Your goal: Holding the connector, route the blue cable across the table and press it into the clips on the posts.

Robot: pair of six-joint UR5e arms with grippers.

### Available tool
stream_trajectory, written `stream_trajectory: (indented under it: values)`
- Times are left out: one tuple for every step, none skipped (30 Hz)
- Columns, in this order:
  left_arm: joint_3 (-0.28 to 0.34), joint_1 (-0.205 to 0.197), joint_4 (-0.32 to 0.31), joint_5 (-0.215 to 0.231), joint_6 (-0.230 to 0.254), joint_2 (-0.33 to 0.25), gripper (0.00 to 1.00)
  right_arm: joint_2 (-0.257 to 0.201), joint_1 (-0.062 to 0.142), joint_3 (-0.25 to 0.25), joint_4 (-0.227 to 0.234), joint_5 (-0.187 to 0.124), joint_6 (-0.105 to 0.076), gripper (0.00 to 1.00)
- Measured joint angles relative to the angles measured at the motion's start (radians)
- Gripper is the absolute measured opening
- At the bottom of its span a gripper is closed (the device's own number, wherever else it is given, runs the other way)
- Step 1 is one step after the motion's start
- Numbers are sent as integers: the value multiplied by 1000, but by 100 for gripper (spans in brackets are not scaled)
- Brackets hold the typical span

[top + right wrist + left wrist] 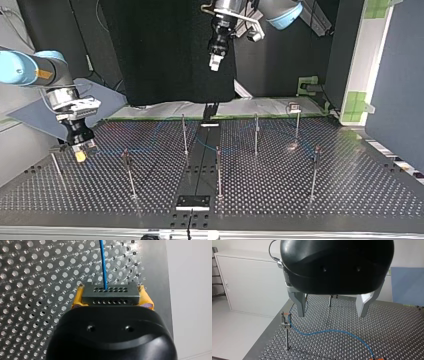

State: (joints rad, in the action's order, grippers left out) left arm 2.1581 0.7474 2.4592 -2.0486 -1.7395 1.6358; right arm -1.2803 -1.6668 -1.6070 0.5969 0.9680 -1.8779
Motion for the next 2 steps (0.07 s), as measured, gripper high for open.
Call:
stream_trajectory:
  values:
    - [0, 0, 0, 0, 0, 0, 100, 0, 0, 0, 0, 0, 0, 0]
    - [0, 0, 0, 0, 0, 0, 100, 0, 0, 0, 0, 0, 0, 0]
